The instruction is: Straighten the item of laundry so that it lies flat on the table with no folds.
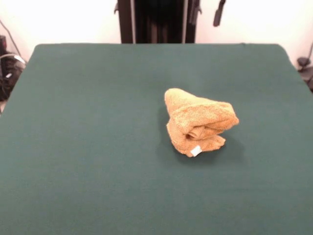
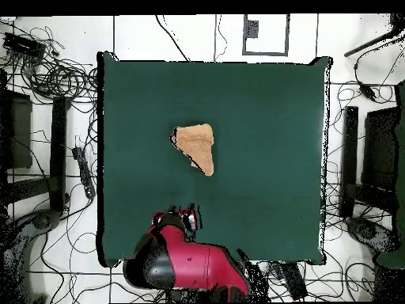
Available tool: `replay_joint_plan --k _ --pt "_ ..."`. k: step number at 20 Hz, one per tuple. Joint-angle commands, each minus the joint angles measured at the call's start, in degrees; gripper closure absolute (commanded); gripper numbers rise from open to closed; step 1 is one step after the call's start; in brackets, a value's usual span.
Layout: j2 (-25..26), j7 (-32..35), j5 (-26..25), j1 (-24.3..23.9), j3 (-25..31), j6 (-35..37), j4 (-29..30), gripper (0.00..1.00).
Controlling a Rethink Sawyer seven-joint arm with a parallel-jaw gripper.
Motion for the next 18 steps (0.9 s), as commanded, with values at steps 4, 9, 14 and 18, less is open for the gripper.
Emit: replay_joint_plan --k 4,9,14,18 --pt "8.03 12.02 1.62 2.03 -1.36 -5.27 -1.98 0.0" --pt "8.66 13.56 2.61 -0.88 0.96 -6.71 -0.24 0.0" --pt "9.05 13.78 1.82 -2.05 2.4 -8.8 1.11 0.0" --pt "8.32 12.29 1.84 -1.11 2.33 -5.74 0.74 0.0"
